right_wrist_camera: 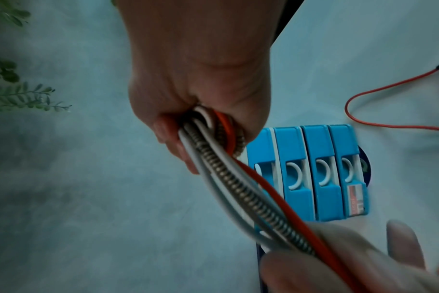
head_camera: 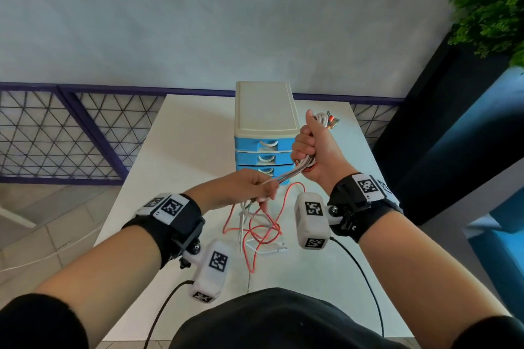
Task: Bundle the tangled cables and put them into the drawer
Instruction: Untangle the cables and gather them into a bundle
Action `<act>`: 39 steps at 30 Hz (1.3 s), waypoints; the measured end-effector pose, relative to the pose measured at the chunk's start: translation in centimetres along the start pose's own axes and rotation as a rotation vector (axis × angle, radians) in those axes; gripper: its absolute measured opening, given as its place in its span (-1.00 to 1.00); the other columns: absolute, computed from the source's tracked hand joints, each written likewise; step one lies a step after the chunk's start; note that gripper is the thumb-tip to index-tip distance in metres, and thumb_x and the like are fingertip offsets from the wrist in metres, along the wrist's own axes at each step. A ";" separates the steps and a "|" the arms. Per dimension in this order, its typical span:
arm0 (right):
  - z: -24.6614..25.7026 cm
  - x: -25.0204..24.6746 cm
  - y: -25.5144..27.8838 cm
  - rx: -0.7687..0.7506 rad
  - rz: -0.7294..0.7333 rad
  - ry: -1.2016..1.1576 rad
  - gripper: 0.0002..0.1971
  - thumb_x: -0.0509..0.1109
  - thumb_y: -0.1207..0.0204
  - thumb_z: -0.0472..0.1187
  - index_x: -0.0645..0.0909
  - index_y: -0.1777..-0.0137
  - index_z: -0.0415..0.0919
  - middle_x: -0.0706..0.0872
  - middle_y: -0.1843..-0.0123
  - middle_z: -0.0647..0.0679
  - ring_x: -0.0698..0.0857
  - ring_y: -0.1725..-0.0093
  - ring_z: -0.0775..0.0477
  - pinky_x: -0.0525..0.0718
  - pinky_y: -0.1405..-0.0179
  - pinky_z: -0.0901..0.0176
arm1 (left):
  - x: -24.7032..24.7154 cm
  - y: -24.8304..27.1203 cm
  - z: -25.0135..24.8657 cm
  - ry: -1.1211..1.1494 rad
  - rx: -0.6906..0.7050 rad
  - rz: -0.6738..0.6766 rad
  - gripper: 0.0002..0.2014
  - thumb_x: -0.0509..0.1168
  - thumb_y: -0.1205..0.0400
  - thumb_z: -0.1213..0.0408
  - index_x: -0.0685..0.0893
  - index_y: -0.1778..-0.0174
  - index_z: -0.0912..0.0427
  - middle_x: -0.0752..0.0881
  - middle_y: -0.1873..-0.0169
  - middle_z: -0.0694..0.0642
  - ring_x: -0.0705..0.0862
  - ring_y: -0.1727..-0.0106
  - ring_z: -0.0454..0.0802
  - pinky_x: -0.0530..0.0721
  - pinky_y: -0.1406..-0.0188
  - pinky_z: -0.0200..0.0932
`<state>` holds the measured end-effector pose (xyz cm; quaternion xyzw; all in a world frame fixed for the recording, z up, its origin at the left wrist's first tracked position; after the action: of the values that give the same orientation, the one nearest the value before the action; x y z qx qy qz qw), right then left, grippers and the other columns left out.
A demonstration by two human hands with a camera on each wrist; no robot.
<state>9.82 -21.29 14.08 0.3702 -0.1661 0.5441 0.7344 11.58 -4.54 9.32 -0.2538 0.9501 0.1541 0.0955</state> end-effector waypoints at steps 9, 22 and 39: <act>1.9 -1.0 -0.1 -0.026 -0.001 0.096 -0.57 0.28 -0.65 0.07 0.32 0.40 -0.09 0.25 0.69 0.11 0.24 0.75 0.18 0.29 0.79 0.34 | -2.1 1.1 0.4 -0.114 -0.118 0.042 -0.63 0.06 -0.68 -0.06 0.54 0.25 0.12 0.53 0.41 -0.01 0.64 0.26 -0.11 0.50 0.19 -0.26; -0.5 -1.4 0.7 0.293 0.300 0.677 -0.72 0.27 -0.68 -0.09 0.68 -0.12 -0.29 0.76 -0.07 -0.33 0.77 -0.01 -0.24 0.69 -0.16 -0.13 | -3.1 -0.3 -3.3 -0.929 0.195 -0.450 -0.83 0.12 -0.68 0.14 0.60 0.07 0.09 0.70 0.10 0.10 0.63 0.04 0.10 0.61 0.19 0.08; -0.3 -0.6 1.3 0.226 0.281 1.114 -0.80 0.42 -0.57 -0.28 0.73 0.28 -0.29 0.74 0.44 -0.09 0.71 0.46 0.01 0.72 0.30 0.23 | -4.7 -0.7 -3.6 -0.660 -0.055 -0.086 -0.91 0.33 -0.56 0.10 0.60 0.07 -0.03 0.68 0.21 0.00 0.64 0.21 -0.01 0.63 0.15 0.04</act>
<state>8.32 -21.30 13.94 0.0791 0.2566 0.7632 0.5878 15.54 -4.21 13.77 -0.2326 0.8518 0.2495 0.3976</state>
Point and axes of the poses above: each hand's wrist, its own y-axis away from the middle knuckle, its own x-axis out of the palm, z = x × y, the point moved 1 cm from there along -y, towards the middle knuckle
